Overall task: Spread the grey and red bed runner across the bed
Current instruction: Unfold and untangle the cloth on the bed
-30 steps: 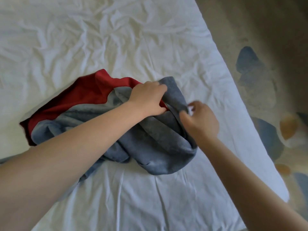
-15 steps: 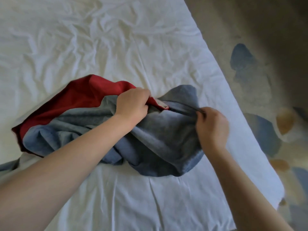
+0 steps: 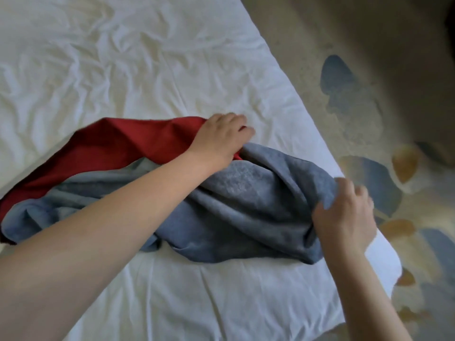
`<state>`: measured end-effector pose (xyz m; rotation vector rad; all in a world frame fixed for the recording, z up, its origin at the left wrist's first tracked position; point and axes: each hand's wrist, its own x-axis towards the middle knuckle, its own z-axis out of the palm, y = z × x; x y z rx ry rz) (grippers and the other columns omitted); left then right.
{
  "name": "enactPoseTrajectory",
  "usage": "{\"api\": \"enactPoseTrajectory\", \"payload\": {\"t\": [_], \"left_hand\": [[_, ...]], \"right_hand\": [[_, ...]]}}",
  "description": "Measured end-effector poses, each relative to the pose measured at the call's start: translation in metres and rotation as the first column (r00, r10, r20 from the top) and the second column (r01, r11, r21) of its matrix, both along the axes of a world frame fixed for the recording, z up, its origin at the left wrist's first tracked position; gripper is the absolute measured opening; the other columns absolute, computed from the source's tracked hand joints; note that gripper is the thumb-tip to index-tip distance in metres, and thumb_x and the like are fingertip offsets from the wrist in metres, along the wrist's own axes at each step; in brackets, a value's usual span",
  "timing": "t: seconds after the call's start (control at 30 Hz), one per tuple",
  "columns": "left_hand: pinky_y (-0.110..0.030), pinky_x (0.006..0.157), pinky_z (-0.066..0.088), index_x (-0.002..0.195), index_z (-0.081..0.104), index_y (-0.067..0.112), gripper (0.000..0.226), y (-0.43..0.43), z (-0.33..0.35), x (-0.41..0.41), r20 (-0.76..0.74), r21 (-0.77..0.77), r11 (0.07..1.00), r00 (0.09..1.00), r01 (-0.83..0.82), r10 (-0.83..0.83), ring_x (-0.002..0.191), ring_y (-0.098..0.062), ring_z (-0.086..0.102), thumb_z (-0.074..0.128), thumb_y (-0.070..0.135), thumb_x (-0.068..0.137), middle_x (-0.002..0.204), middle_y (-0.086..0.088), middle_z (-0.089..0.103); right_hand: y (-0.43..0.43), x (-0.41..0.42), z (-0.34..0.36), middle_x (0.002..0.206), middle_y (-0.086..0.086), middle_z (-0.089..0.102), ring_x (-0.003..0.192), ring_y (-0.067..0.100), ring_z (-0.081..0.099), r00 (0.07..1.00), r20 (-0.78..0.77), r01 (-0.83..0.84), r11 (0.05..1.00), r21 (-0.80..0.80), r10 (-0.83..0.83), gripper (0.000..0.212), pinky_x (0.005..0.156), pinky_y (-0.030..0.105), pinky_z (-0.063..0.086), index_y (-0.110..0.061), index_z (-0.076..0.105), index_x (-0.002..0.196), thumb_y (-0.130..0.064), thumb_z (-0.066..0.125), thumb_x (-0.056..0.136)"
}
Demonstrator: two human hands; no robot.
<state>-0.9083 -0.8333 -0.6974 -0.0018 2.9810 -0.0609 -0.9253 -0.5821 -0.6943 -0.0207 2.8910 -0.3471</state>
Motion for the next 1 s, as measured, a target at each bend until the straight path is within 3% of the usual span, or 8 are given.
{"api": "enactPoseTrajectory", "payload": {"t": [0.1,0.23,0.3,0.37,0.43,0.5,0.63,1.0], "left_hand": [[-0.036,0.082,0.042,0.131,0.045,0.025,0.058,0.008,-0.014,-0.007,0.198,0.071,0.995,0.977,0.065,-0.078,0.114,-0.022,0.049,0.067,0.022,0.077,0.130,0.002,0.050],[-0.038,0.075,0.046,0.137,0.038,0.032,0.066,0.006,-0.024,-0.015,0.255,0.059,0.998,0.966,0.027,-0.041,0.110,-0.023,0.050,0.068,0.033,0.078,0.135,0.008,0.047],[-0.035,0.063,0.042,0.126,0.044,0.039,0.050,0.009,-0.022,-0.021,0.266,0.073,0.996,0.962,0.044,-0.062,0.099,-0.022,0.055,0.062,0.033,0.079,0.117,0.009,0.058],[-0.031,0.056,0.035,0.105,0.051,0.038,0.030,0.013,-0.018,-0.029,0.275,0.041,0.994,0.955,0.106,-0.113,0.084,-0.020,0.059,0.055,0.026,0.077,0.088,0.010,0.061],[-0.030,0.054,0.031,0.086,0.051,0.032,0.015,0.015,-0.015,-0.037,0.263,0.015,0.990,0.955,0.137,-0.136,0.079,-0.021,0.058,0.052,0.020,0.075,0.074,0.008,0.054],[-0.031,0.054,0.032,0.081,0.053,0.028,0.013,0.018,-0.017,-0.046,0.226,-0.039,0.986,0.962,0.163,-0.150,0.083,-0.024,0.057,0.051,0.016,0.078,0.079,0.004,0.056],[-0.032,0.054,0.032,0.092,0.062,0.020,0.016,0.046,-0.017,-0.068,0.154,-0.176,0.958,0.968,0.226,-0.200,0.091,-0.026,0.055,0.054,0.011,0.082,0.094,-0.001,0.059],[-0.031,0.059,0.032,0.095,0.061,0.016,0.026,0.150,-0.026,-0.147,0.084,-0.223,0.911,0.938,0.347,-0.337,0.097,-0.024,0.054,0.059,0.003,0.072,0.100,-0.002,0.059]], "right_hand": [[-0.023,-0.012,-0.008,0.127,0.007,0.054,0.117,0.030,0.047,0.966,-0.128,-0.245,0.951,-0.186,0.224,0.049,0.085,0.040,0.045,-0.017,0.051,0.127,-0.012,0.065,0.079],[-0.042,-0.017,-0.034,0.132,0.002,0.050,0.120,0.026,0.045,0.884,0.062,-0.462,0.886,-0.047,0.464,0.049,0.087,0.038,0.043,-0.020,0.045,0.131,-0.027,0.061,0.085],[-0.039,-0.016,-0.045,0.121,0.004,0.055,0.110,0.027,0.048,0.857,0.025,-0.514,0.857,0.009,0.514,0.032,0.075,0.038,0.043,-0.017,0.053,0.121,-0.023,0.057,0.089],[-0.034,-0.021,-0.050,0.103,0.005,0.059,0.096,0.028,0.054,0.863,-0.023,-0.506,0.862,-0.021,0.506,0.016,0.059,0.034,0.036,-0.014,0.060,0.101,-0.011,0.050,0.089],[-0.029,-0.029,-0.052,0.098,0.005,0.061,0.089,0.028,0.057,0.874,-0.006,-0.485,0.869,-0.097,0.487,0.020,0.056,0.034,0.041,-0.013,0.063,0.096,-0.006,0.047,0.087],[-0.022,-0.038,-0.052,0.101,0.005,0.061,0.087,0.029,0.059,0.877,0.010,-0.475,0.870,-0.132,0.481,0.024,0.062,0.037,0.049,-0.014,0.064,0.100,-0.003,0.047,0.086],[0.001,-0.055,-0.053,0.107,0.005,0.061,0.088,0.031,0.059,0.903,-0.015,-0.428,0.898,-0.106,0.429,0.027,0.065,0.037,0.050,-0.014,0.063,0.104,-0.002,0.048,0.085],[0.097,-0.114,-0.056,0.103,0.011,0.061,0.090,0.037,0.058,0.981,-0.081,-0.181,0.983,-0.037,0.178,0.028,0.064,0.033,0.038,-0.015,0.065,0.100,0.000,0.051,0.081]]}}
